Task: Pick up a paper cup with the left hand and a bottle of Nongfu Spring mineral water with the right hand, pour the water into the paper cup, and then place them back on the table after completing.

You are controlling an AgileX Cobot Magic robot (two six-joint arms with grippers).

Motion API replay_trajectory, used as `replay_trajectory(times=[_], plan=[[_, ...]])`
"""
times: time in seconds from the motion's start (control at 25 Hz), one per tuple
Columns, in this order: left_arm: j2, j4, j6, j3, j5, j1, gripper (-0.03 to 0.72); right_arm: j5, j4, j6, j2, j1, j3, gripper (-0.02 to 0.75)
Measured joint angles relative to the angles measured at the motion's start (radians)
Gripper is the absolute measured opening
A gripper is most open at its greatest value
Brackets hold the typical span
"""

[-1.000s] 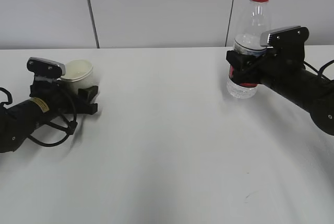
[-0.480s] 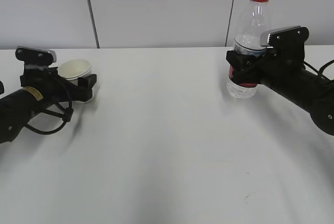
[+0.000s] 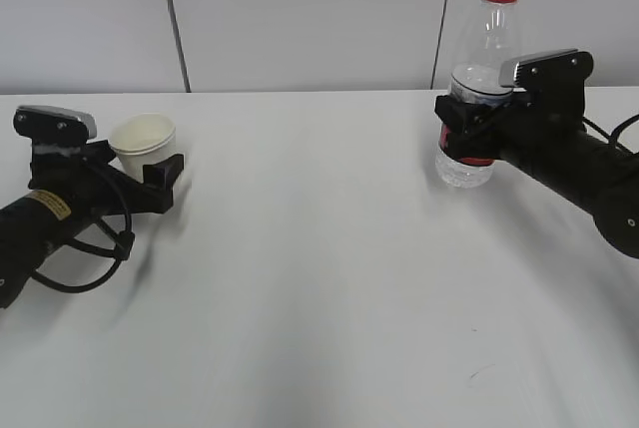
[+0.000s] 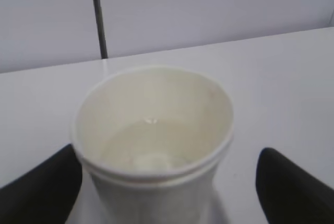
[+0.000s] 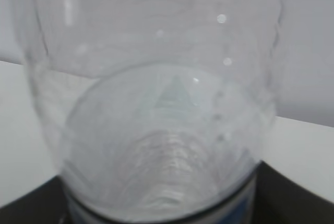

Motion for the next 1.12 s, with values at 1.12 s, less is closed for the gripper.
replay_trajectory(times=[1.12], plan=[[-0.051, -0.026, 0.000, 0.165, -0.017, -0.006, 0.587, -0.087, 0.043, 0.046, 0.122, 0.000, -0.004, 0.403]])
